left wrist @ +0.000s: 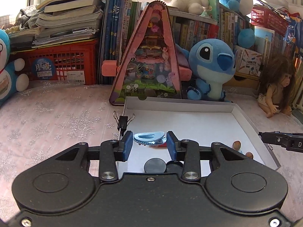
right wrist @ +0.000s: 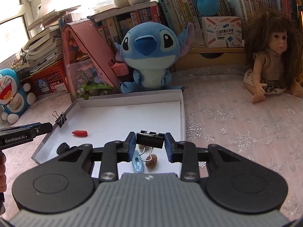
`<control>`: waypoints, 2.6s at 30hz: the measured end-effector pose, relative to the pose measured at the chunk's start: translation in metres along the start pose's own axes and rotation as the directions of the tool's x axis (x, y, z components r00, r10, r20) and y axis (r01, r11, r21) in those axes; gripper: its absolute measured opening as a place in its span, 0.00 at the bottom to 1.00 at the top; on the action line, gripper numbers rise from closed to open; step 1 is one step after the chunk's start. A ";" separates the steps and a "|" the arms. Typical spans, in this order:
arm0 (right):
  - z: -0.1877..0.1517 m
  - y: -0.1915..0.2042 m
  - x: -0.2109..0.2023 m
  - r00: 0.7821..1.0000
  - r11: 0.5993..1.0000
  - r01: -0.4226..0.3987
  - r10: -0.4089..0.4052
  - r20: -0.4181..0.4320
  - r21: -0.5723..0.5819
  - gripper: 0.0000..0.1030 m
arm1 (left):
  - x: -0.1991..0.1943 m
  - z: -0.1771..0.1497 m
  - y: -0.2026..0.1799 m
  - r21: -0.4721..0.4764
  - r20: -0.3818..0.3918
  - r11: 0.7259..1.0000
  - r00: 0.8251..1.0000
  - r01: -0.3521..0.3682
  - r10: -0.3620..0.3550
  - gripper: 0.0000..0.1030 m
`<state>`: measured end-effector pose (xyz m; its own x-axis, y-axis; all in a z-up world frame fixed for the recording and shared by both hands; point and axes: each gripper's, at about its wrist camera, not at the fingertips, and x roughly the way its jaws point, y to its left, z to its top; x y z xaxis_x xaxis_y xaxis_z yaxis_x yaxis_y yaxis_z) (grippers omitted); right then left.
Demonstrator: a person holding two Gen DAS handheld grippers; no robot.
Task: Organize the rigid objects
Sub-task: 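Carry the blue hair clip in the left gripper while the right gripper carries the binder clip over the tray, then open the left gripper to drop the hair clip while the right gripper releases the binder clip into the tray, then move the left gripper to the clear plastic ball while the right gripper approaches a black puck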
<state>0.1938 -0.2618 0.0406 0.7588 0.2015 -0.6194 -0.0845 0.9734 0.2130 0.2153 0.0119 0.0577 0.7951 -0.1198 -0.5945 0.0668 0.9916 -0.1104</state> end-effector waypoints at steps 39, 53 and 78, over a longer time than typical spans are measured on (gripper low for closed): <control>-0.002 -0.006 0.043 0.998 1.000 -0.002 0.004 -0.063 0.031 0.55 | 0.058 -0.011 -0.012 0.061 -0.085 0.997 0.995 -0.042 0.047 0.45; -0.031 0.021 -0.015 0.998 0.984 -0.024 0.032 0.044 -0.177 0.66 | -0.019 -0.038 -0.029 0.121 0.017 0.992 1.000 0.018 -0.020 0.71; -0.130 0.054 -0.084 0.977 0.908 -0.198 0.214 0.002 -0.368 0.75 | -0.115 -0.133 -0.031 0.187 0.021 0.979 0.996 0.084 -0.090 0.72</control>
<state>0.0413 -0.2115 0.0059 0.7245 0.4050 -0.5578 -0.4652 0.8844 0.0379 0.0415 -0.0119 0.0243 0.7986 -0.2071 -0.5651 0.2450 0.9695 -0.0090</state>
